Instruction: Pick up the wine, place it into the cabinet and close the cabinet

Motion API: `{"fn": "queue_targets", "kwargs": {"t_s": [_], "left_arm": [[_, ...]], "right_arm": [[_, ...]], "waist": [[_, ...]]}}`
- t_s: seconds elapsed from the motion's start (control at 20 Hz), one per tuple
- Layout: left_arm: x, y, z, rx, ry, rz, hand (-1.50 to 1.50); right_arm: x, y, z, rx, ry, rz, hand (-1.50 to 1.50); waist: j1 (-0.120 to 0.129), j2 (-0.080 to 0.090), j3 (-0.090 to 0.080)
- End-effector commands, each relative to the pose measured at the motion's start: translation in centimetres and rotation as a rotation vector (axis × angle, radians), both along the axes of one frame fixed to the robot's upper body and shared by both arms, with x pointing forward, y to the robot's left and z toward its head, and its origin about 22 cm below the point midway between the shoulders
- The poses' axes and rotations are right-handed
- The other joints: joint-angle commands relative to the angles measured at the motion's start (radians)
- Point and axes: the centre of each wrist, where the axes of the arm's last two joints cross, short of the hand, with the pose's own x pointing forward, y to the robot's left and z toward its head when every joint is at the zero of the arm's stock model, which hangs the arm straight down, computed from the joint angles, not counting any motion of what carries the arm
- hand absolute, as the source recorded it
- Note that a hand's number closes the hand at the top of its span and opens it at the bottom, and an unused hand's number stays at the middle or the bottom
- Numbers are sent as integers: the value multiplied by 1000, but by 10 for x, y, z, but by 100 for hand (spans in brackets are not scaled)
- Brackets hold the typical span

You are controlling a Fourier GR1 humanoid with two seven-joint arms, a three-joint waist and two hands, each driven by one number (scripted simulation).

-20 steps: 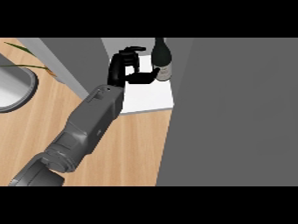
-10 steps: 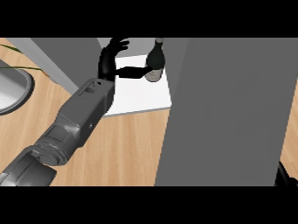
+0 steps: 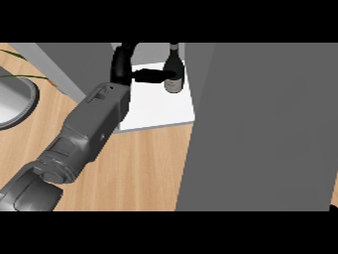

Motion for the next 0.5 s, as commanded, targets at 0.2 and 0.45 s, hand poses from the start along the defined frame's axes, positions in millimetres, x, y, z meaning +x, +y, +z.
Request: {"fn": "queue_targets", "kwargs": {"t_s": [0.2,0.45], "left_arm": [[1,-16,11,-198,-91,-154,150],[5,-27,26,-262,-86,-238,-150]], "right_arm": [[-21,-3,27,70,29,48,-150],[-28,-5,32,86,21,40,-150]], "waist": [[15,-8,-1],[34,-22,1]]}}
